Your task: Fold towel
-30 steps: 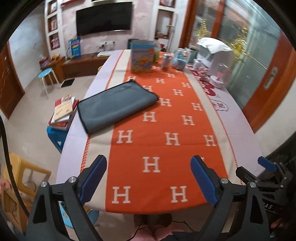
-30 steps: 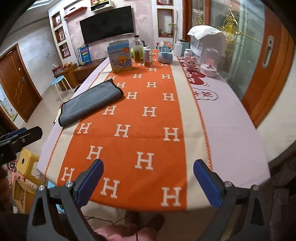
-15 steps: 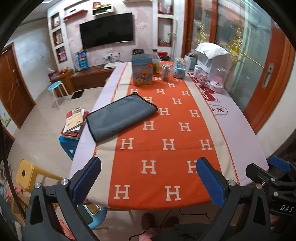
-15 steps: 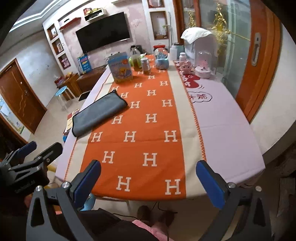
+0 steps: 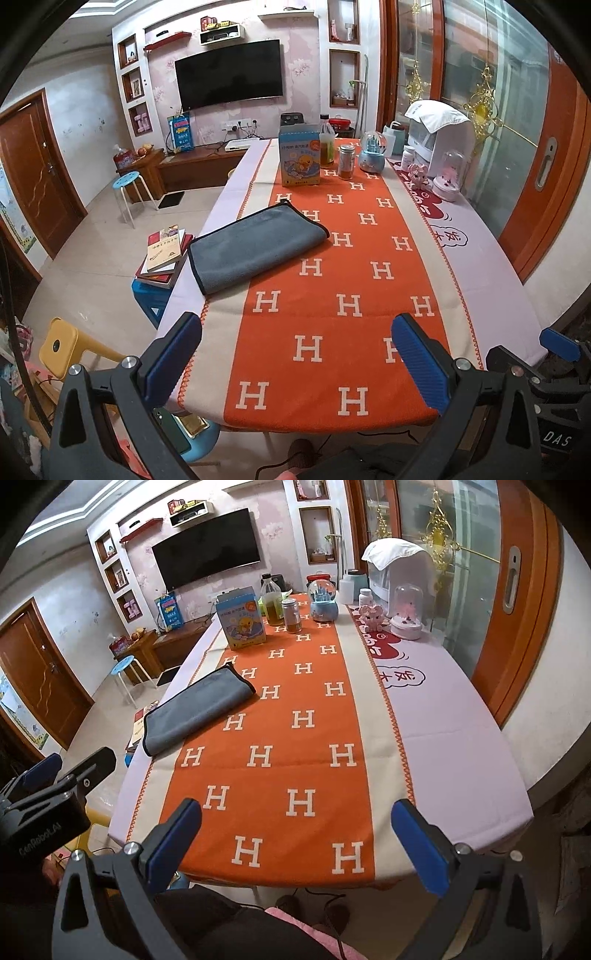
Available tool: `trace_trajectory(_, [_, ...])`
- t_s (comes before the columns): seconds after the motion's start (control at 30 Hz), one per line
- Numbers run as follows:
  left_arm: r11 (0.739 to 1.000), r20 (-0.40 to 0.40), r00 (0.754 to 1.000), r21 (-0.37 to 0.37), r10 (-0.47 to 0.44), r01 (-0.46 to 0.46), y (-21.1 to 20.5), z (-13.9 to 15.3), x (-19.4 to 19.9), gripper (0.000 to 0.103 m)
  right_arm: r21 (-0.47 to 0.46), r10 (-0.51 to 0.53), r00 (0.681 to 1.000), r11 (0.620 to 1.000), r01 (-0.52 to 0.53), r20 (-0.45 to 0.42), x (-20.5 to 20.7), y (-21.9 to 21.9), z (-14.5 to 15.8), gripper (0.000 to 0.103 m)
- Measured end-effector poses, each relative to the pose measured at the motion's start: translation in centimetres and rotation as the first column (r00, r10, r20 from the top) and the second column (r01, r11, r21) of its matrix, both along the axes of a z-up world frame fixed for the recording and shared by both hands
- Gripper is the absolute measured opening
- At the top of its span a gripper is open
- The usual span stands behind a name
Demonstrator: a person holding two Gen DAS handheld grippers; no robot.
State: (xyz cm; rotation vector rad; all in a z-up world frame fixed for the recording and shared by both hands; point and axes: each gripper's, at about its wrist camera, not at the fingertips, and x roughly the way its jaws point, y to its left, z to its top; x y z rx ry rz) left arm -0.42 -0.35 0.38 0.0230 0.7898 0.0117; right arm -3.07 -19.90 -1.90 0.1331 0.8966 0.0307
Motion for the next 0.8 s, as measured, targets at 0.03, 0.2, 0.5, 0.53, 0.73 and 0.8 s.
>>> trace_trajectory(0.03, [1.0,0.001,1.0,0.0,0.0,0.0,-0.04,-0.01,0.1,0.102,-0.003,0.002,1.0,1.0,-0.002,0.001,0.03,0.0,-0.01,0.103])
trace_trajectory(0.2, [1.0,-0.002,1.0,0.0,-0.006,0.006,-0.57,-0.15,0.63,0.102,-0.01,0.007,1.0,1.0,-0.007,-0.005,0.25,-0.04,-0.19,0.103])
trace_trajectory(0.5, [1.0,-0.004,1.0,0.003,-0.007,0.007,-0.87,-0.31,0.75,0.102,-0.027,0.012,1.0,1.0,-0.013,-0.016,0.51,-0.25,-0.37,0.103])
trace_trajectory(0.53, [1.0,-0.005,1.0,0.002,-0.006,0.006,-0.82,-0.28,0.72,0.102,-0.027,0.013,1.0,1.0,-0.014,-0.018,0.52,-0.25,-0.43,0.103])
trace_trajectory(0.73, [1.0,-0.005,1.0,0.004,-0.005,0.005,-0.9,-0.25,0.75,0.102,-0.026,0.015,1.0,1.0,-0.016,-0.021,0.46,-0.23,-0.55,0.103])
trace_trajectory(0.8, [1.0,-0.005,1.0,0.004,-0.006,0.006,-0.97,-0.29,0.82,0.102,-0.026,0.017,1.0,1.0,-0.017,-0.024,0.49,-0.24,-0.6,0.103])
